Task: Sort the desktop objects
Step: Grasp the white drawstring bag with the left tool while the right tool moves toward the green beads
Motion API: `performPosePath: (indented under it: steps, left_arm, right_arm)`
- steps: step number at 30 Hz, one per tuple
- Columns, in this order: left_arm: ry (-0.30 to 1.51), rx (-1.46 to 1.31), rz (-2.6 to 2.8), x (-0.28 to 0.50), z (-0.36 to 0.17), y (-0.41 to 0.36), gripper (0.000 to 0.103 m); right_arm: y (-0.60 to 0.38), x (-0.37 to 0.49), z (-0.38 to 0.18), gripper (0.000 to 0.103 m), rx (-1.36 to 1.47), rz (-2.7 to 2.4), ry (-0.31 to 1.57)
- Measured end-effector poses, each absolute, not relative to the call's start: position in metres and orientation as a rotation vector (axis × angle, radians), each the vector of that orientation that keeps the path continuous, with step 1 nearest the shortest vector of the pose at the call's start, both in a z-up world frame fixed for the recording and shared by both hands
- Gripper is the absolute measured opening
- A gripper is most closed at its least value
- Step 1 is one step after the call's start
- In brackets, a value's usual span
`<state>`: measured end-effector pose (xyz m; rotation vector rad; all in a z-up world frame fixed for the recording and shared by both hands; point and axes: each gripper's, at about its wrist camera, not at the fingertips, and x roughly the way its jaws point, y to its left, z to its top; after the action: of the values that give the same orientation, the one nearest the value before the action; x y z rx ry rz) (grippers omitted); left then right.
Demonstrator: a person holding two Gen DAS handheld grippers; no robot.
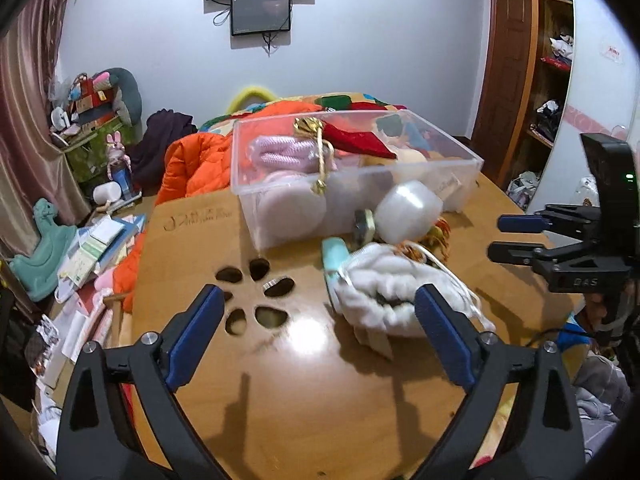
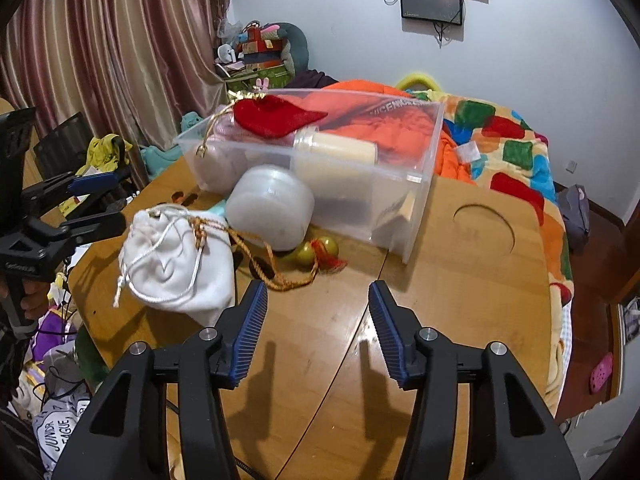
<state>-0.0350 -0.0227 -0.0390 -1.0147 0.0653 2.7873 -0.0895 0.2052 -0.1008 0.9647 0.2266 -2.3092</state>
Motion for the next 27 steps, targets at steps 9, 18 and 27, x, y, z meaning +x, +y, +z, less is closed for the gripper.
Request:
performPosePath:
  steps: [9,18,27]
  left_arm:
    - [0.061,-1.095,2.669,-0.023,-0.068,-0.005,0.098]
    - [-0.035,-1.123,2.590,-0.047,-0.077,0.013,0.098]
    - [0.002,-1.155,2.577,-0.067,-0.083,0.032,0.098]
  right_arm:
    - [0.206,-0.084,-0.110,0.054,0.959,-2.331,0.253]
    - [0.199,-0.094,-0.116,0.058,0.980,-2.316,0.232]
    - [0.184,-0.119,-0.117,0.058,0.989,-2.295,0.261]
